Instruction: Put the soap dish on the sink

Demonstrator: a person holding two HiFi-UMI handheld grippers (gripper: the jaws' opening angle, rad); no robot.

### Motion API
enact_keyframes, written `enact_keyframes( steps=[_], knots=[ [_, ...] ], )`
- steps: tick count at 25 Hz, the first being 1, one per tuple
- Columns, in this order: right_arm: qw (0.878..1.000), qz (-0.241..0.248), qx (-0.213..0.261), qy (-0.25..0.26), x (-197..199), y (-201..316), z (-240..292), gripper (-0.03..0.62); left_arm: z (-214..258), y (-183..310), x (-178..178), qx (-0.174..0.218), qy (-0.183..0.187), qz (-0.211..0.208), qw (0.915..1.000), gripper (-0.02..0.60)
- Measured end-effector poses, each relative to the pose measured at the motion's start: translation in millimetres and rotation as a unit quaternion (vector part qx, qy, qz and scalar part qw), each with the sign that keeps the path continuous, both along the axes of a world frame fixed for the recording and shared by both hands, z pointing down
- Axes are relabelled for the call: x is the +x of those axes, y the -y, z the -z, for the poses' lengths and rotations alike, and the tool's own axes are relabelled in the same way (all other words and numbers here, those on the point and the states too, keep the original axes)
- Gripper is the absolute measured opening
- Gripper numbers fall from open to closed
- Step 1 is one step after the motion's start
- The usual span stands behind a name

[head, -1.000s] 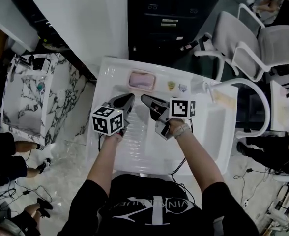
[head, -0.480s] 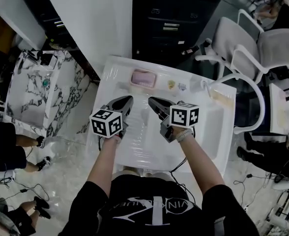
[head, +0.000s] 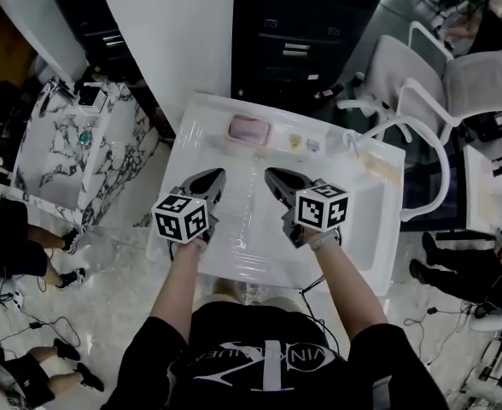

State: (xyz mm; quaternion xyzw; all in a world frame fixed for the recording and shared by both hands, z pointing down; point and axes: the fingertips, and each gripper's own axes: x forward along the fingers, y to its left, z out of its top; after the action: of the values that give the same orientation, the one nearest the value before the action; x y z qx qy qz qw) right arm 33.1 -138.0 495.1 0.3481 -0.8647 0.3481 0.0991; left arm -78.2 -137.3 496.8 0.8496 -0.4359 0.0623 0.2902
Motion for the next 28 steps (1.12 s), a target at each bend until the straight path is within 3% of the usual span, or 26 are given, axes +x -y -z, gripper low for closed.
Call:
enact_keyframes(
  steps=[5,28],
  knots=[
    [0.999,0.0,0.039,-0.038,11,-12,8,0.031,7,-16,-5,0.015,0.012,0.007,0.9998,0.014],
    [0.988,-0.017,0.136,-0.068,50,-75,49,0.031,52,-83,-10,0.096,0.033,0.04,0.994,0.014]
  ],
)
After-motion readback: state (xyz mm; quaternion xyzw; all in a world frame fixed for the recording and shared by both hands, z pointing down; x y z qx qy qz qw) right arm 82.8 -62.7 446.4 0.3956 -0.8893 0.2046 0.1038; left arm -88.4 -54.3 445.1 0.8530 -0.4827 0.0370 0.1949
